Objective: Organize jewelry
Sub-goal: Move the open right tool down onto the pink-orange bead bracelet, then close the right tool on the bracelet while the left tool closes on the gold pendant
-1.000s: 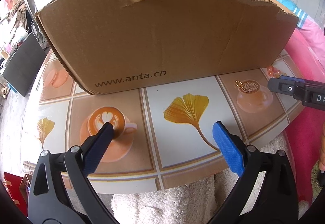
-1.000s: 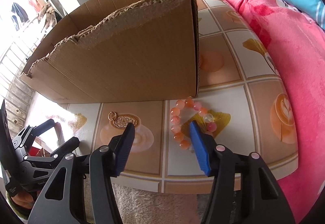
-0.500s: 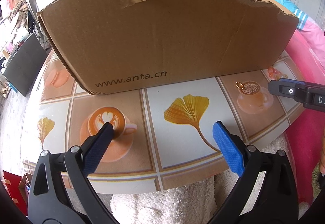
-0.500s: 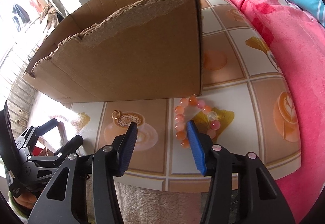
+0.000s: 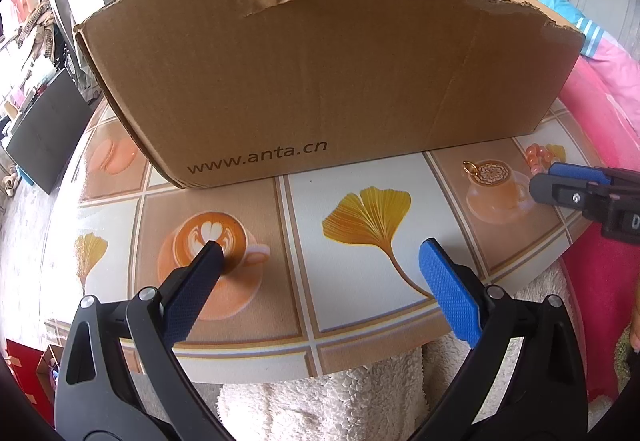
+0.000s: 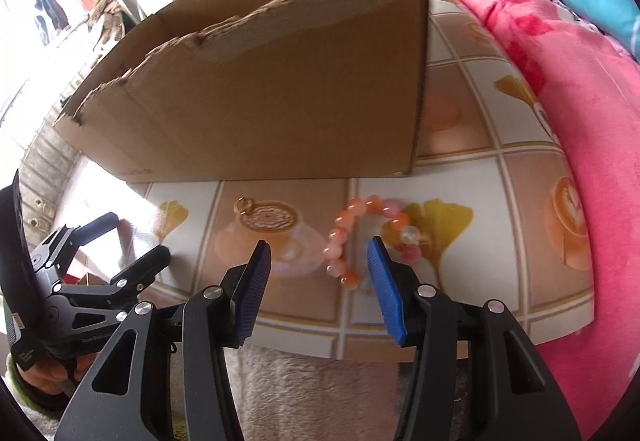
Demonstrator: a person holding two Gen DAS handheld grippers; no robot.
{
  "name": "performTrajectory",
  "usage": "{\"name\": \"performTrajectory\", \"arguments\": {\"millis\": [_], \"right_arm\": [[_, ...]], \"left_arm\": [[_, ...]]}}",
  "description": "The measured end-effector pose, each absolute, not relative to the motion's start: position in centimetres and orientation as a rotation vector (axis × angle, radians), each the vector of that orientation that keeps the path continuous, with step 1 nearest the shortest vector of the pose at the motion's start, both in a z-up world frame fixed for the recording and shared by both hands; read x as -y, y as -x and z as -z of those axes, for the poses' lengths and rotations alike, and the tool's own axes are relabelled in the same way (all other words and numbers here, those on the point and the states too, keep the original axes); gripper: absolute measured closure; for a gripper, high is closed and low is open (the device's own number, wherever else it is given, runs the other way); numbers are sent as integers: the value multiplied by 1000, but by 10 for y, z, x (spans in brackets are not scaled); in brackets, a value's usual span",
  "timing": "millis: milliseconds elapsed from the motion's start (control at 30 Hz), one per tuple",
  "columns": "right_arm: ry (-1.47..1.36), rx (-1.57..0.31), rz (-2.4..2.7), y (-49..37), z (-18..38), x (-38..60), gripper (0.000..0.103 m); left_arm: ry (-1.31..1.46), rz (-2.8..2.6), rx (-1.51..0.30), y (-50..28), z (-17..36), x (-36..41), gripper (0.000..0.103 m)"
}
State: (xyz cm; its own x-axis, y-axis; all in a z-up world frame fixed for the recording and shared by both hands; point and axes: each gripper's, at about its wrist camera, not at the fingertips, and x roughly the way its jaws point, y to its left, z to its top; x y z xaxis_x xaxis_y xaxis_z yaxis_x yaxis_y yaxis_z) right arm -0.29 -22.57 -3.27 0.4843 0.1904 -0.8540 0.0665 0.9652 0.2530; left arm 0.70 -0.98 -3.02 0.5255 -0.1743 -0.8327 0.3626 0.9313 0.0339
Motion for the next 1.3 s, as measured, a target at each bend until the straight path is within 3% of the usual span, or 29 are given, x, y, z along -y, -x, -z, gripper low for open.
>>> {"name": "performTrajectory", "arguments": {"millis": [233,633,833,933,1133,1300], "right_arm": [[-158,-1021,-59,0,34,225,93],[-318,-950,-109,9,43,262,93],[-380,-920,-148,11,48,272,93],[-404,-912,-170,10,51,276,93],[-434,-902,-196,9,52,281,93],[-436,-898,-205,9,53,282,93]], "left_arm": [[-233,338,-958,-8,30,10,8],[-339,600,-752,9,3,60,10],[-377,675,-798,-1,15,85,53],[-387,697,-815,-4,20,92,65],[-436,709,-831,-6,25,90,82],[-486,737,-819,-7,28,95,84]]}}
